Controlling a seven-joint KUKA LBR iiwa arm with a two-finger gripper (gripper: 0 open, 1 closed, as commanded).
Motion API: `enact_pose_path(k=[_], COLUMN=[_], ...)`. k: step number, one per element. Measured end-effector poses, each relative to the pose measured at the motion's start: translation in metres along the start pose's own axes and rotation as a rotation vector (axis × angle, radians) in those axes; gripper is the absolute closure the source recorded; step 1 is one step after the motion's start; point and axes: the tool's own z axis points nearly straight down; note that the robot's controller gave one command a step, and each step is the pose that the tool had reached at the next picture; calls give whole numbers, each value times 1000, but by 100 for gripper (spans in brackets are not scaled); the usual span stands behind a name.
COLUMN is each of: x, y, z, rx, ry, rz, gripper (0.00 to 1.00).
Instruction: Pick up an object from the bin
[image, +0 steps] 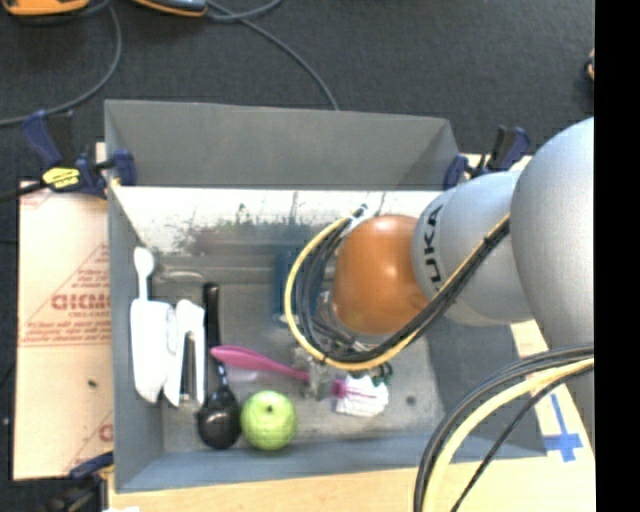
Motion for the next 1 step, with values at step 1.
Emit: enact_pose_path(k=[1], x=[-15], y=[12], z=[0], rx=[-3], ry=[-10], rz=[-150], gripper=[100])
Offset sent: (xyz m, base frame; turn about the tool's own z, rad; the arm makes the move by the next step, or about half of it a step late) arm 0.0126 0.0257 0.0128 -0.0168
